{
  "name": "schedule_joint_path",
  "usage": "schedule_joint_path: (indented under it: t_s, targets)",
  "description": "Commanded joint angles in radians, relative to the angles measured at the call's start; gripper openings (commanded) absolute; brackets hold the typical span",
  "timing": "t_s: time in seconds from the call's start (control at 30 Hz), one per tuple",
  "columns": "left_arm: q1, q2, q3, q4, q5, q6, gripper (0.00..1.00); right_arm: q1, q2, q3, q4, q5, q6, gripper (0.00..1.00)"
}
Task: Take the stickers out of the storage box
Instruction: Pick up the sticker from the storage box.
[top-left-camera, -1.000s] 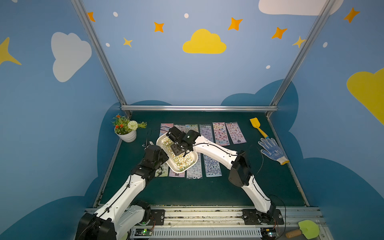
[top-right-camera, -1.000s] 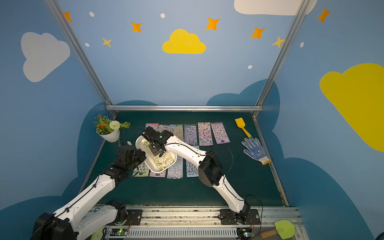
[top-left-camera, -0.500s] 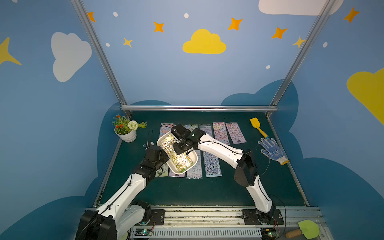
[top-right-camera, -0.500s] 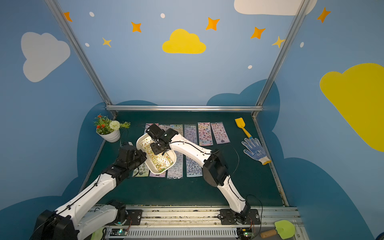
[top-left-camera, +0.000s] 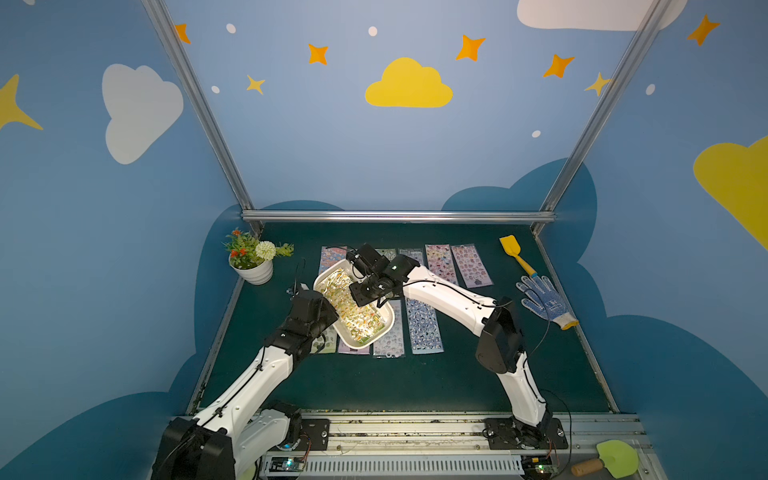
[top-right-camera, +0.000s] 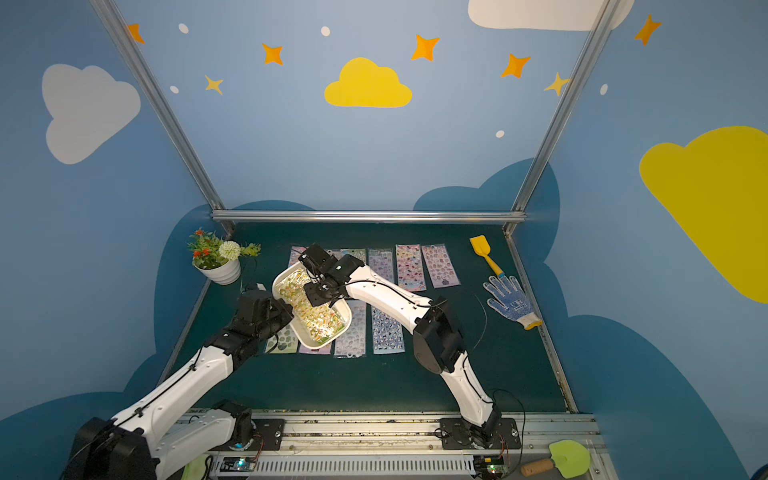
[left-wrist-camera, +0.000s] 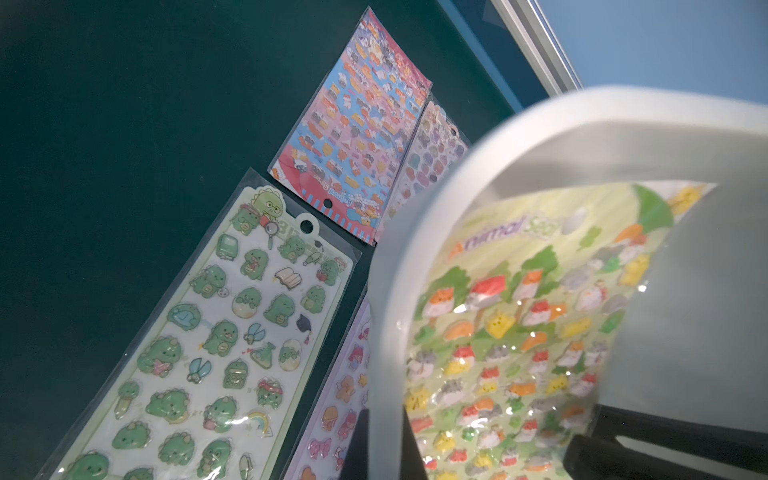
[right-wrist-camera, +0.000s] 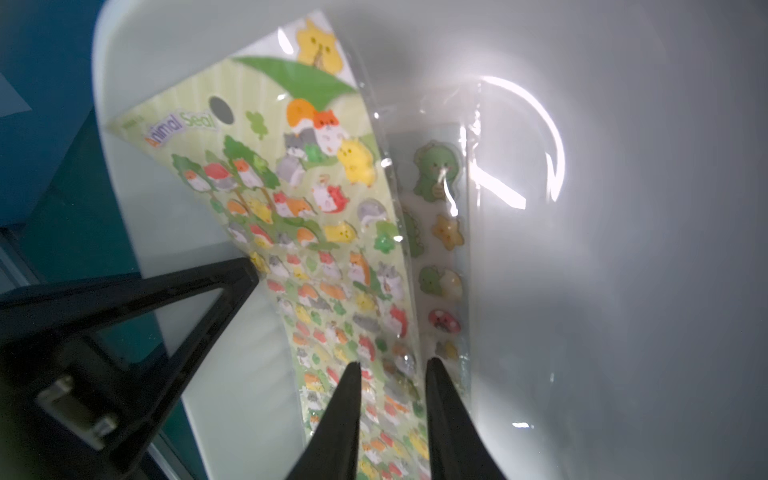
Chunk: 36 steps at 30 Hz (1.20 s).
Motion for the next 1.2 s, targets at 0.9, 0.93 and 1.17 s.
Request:
schedule_joint_path:
  t_s: [0.9,0.93,1.17]
  targets:
    - [0.005,-0.008,0.018,0.021,0.007,0.007,0.04,-0.021,-0.090,-0.052,0.065,-0.166,0.038,0.00]
    - [0.004,-0.009,0.021,0.013,0.006,0.009,0.04,-0.021,-0.093,-0.057,0.065,-0.166,0.039,0.00]
    - [0.005,-0.015,0.039,-0.012,0.012,0.009,0.04,-0.028,-0.137,-0.075,0.067,-0.184,0.036,0.00]
